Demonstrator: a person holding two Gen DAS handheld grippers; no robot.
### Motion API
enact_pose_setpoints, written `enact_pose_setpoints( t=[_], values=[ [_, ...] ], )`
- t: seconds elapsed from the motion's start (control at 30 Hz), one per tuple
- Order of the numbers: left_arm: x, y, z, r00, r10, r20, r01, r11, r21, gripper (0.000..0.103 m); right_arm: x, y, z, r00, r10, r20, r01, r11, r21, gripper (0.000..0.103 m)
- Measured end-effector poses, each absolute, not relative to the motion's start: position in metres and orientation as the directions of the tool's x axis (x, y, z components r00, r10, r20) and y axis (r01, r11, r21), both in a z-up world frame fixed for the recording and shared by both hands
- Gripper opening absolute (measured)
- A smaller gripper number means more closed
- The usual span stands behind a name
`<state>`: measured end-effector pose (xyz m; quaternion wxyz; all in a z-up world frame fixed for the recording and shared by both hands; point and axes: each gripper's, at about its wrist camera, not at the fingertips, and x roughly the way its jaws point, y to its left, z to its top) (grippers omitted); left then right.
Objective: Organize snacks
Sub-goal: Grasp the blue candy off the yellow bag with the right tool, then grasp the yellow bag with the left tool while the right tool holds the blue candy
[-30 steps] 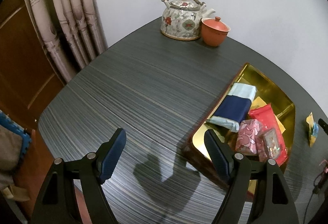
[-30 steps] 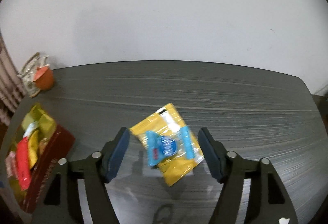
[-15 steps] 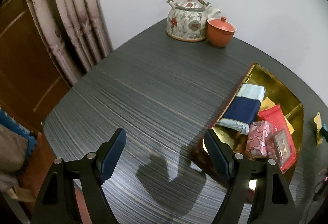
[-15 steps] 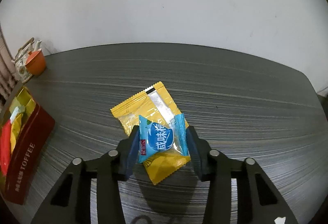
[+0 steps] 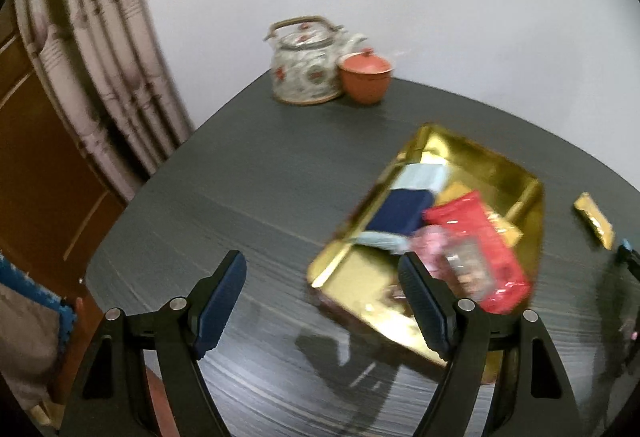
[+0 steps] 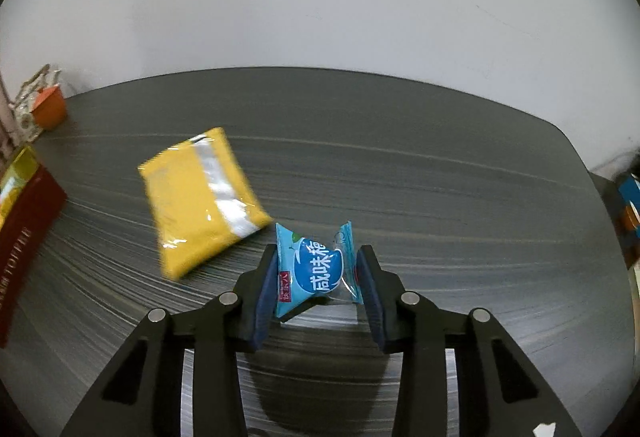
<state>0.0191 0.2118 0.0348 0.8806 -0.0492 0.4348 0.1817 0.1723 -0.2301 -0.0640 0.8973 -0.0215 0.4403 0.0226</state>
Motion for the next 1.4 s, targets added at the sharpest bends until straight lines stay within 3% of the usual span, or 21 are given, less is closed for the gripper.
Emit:
enact_pose_setpoints(
  t=[0.53, 0.83, 1.03, 1.4],
  values=[
    [0.102, 0.034, 0.018, 0.534, 0.007, -0.846, -0.052, 0.998, -0.024, 0.079, 0.185, -0.257, -0.066, 0.615, 0.033, -0.788, -0.078, 0.997, -0.018, 0.036],
    [0.153, -0.052, -0.016, 0.468, -0.224, -0.855, 0.062, 0.973, -0.221, 0.079, 0.187, -0.274, -0.059, 0.612, 0.041, -0.789, -0.072, 0.997, -0.004, 0.036],
    [0.180, -0.090, -0.029, 0.478, -0.274, -0.835, 0.061, 0.958, -0.279, 0.080, 0.188, -0.274, -0.059, 0.612, 0.045, -0.789, -0.073, 0.997, 0.000, 0.037],
    [0.228, -0.125, -0.056, 0.405, -0.214, -0.889, 0.016, 0.974, -0.227, 0.084, 0.183, -0.287, -0.066, 0.614, 0.046, -0.788, -0.072, 0.997, 0.003, 0.038]
  ],
)
